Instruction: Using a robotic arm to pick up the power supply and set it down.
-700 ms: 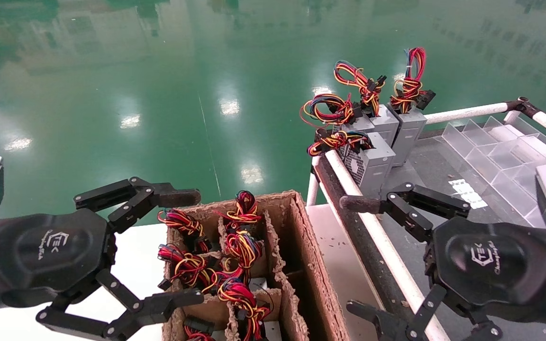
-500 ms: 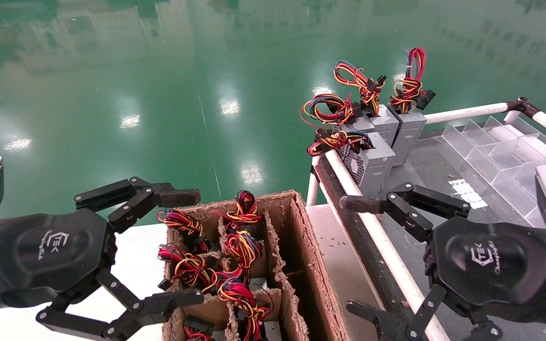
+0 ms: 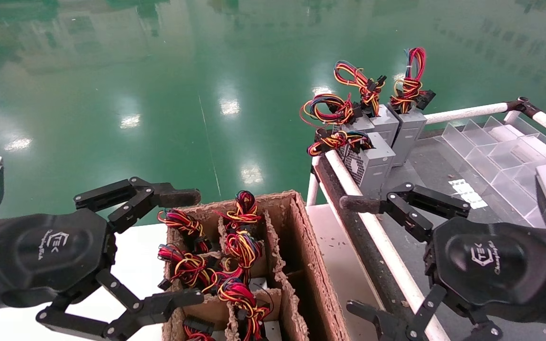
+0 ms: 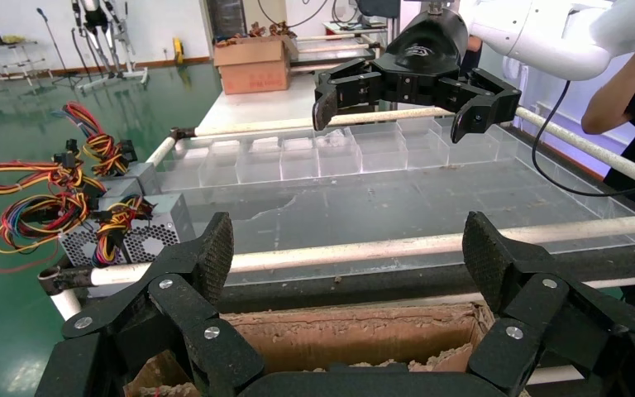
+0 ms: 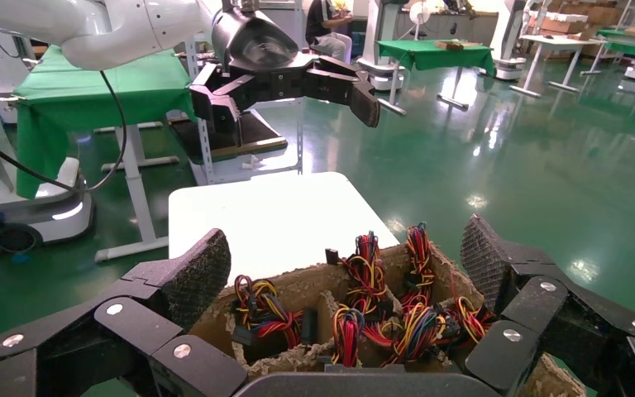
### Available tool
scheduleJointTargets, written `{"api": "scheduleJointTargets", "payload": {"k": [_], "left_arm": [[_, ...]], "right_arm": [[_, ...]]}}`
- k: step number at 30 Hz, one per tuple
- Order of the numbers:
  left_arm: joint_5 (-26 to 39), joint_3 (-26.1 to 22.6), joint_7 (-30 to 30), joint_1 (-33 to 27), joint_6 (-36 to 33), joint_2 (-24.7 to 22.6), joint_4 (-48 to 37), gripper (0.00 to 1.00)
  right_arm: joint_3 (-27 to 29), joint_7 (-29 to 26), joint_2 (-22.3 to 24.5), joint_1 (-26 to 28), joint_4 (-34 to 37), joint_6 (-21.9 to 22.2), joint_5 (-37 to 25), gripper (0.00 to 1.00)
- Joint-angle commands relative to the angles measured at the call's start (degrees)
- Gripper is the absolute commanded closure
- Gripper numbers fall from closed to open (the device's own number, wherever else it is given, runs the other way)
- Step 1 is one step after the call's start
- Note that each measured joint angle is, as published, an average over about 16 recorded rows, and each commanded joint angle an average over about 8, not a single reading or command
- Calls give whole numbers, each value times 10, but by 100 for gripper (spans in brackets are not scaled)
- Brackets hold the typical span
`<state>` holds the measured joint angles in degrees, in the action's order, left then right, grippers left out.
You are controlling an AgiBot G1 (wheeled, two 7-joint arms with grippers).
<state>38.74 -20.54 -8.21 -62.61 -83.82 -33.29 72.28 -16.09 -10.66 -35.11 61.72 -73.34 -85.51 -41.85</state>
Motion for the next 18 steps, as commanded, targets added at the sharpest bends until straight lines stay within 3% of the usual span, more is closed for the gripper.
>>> {"api": "scheduleJointTargets", "payload": {"k": [1,15,16,18], "left_arm": [[0,0,0,0,0,0,0,0],[0,0,0,0,0,0,0,0],[0,0,0,0,0,0,0,6],[0,0,0,0,0,0,0,31]], "right_arm": [[0,0,0,0,0,0,0,0],[0,0,0,0,0,0,0,0],[0,0,0,0,0,0,0,0],[0,0,0,0,0,0,0,0]]}}
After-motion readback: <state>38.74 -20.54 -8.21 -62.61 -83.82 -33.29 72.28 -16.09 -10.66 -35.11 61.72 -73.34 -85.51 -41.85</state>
